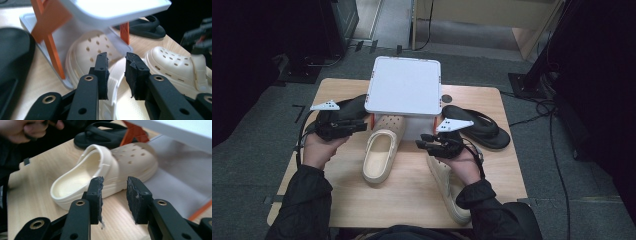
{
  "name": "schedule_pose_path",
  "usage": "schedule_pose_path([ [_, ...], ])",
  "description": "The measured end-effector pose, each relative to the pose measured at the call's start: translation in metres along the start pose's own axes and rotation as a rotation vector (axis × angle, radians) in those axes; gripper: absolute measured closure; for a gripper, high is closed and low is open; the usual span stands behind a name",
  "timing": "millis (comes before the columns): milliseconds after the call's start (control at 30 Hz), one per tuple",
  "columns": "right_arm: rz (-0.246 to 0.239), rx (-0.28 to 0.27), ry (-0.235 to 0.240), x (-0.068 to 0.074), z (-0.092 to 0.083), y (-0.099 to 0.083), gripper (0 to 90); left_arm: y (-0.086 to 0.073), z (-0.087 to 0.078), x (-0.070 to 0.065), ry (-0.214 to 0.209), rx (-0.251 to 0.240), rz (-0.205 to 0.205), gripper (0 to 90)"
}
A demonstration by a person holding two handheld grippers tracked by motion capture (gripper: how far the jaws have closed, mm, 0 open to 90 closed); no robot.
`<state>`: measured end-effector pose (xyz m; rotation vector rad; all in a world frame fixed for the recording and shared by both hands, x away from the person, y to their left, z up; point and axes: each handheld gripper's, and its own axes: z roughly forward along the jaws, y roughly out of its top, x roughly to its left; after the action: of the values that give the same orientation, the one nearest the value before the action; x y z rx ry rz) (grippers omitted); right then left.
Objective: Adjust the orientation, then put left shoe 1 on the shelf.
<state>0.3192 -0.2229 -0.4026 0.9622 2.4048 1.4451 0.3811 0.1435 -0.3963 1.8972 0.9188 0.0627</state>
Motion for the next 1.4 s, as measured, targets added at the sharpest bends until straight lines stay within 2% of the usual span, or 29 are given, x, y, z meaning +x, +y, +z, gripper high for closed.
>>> schedule_pose_path([
  [67, -0.011, 0.010, 0.012, 0.005, 0.003, 0.000, 65.4, 0.009, 0.000, -0.001, 0.000, 0.008, 0.020, 73.3],
  [100, -0.034, 0.024, 0.017, 0.012, 0.009, 0.000, 65.2, 0.020, 0.000, 0.000, -0.006, 0.006, 0.030, 73.9],
  [133, -0.034, 0.024, 0.017, 0.012, 0.009, 0.000, 65.2, 0.020, 0.000, 0.000, -0.006, 0.006, 0.030, 74.2],
  [233, -0.043, 0.044, 0.036, 0.021, 0.018, 0.000, 65.2, 0.044, 0.000, -0.001, -0.005, 0.009, 0.072, 75.6],
  [267, -0.043, 0.044, 0.036, 0.021, 0.018, 0.000, 65.2, 0.044, 0.000, -0.001, -0.005, 0.009, 0.072, 75.7],
  [367, -0.058, 0.065, 0.066, 0.033, 0.026, -0.001, 65.0, 0.062, 0.005, 0.003, -0.029, 0.001, 0.068, 75.9],
  [400, -0.058, 0.065, 0.066, 0.033, 0.026, -0.001, 65.0, 0.062, 0.005, 0.003, -0.029, 0.001, 0.068, 75.9],
  [433, -0.082, 0.066, 0.066, 0.039, 0.030, -0.002, 63.5, 0.066, 0.009, 0.005, -0.027, -0.006, 0.070, 75.9],
  [533, -0.087, 0.071, 0.069, 0.042, 0.033, -0.003, 63.5, 0.068, 0.015, 0.009, -0.024, -0.007, 0.066, 75.9],
  [600, -0.077, 0.077, 0.079, 0.045, 0.036, -0.005, 64.7, 0.069, 0.022, 0.011, -0.007, 0.011, 0.065, 75.5],
  [633, -0.069, 0.082, 0.094, 0.048, 0.039, -0.007, 66.3, 0.070, 0.024, 0.013, -0.009, 0.016, 0.070, 75.4],
  [733, -0.062, 0.096, 0.107, 0.053, 0.043, -0.009, 67.3, 0.070, 0.032, 0.017, -0.018, 0.013, 0.058, 75.4],
  [800, -0.055, 0.103, 0.110, 0.055, 0.045, -0.010, 67.6, 0.069, 0.034, 0.019, -0.017, 0.021, 0.066, 75.3],
  [1033, -0.063, 0.120, 0.126, 0.068, 0.056, -0.015, 67.9, 0.070, 0.038, 0.017, -0.029, 0.020, 0.078, 75.2],
  [1267, -0.058, 0.137, 0.144, 0.078, 0.068, -0.020, 69.9, 0.070, 0.038, 0.022, -0.051, 0.020, 0.063, 76.1],
  [1400, -0.075, 0.144, 0.149, 0.086, 0.078, -0.024, 71.0, 0.071, 0.037, 0.021, -0.035, 0.025, 0.063, 77.9],
])
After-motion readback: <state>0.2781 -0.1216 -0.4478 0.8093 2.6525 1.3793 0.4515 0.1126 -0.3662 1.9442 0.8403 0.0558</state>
